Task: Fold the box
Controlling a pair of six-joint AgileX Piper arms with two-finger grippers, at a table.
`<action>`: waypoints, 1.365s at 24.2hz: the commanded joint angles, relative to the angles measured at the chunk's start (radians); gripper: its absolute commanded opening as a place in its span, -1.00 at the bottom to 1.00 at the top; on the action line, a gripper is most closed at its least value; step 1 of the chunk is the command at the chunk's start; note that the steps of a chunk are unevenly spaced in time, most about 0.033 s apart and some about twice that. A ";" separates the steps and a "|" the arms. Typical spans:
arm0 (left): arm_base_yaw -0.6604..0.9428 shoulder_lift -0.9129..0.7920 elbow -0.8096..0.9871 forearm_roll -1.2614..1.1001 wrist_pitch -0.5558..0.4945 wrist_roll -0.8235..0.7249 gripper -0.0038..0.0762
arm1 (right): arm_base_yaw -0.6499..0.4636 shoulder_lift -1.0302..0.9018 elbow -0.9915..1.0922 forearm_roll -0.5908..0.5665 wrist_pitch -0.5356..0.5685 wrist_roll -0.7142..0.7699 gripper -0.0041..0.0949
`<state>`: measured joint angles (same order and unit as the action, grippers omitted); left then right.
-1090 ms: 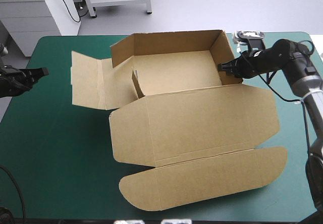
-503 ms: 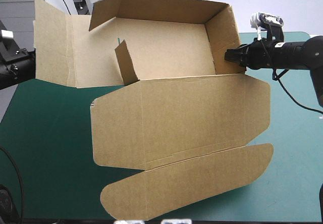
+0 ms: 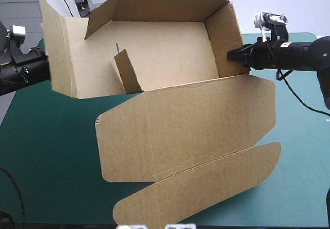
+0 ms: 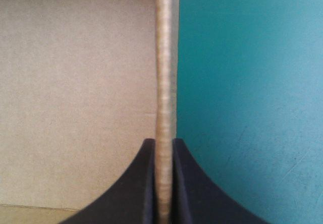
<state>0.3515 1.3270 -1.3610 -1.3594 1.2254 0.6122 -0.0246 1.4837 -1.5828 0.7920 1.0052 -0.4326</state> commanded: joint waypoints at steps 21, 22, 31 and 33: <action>-0.012 -0.223 -0.029 0.118 0.056 -0.072 -0.93 | 0.243 0.068 -0.036 -0.099 -0.273 0.065 -0.95; -0.012 -0.223 -0.029 0.130 0.056 -0.074 -0.93 | 0.246 0.075 -0.036 -0.099 -0.273 0.065 -0.95; -0.012 -0.218 -0.029 0.187 0.003 -0.124 -0.92 | 0.285 0.103 -0.036 -0.104 -0.307 0.065 -0.95; -0.012 -0.218 -0.029 0.185 0.004 -0.137 -0.92 | 0.307 0.107 -0.036 -0.112 -0.318 0.065 -0.95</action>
<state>0.3468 1.1205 -1.3610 -1.1051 1.2405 0.4982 0.2556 1.6314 -1.5835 0.6291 0.7550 -0.3761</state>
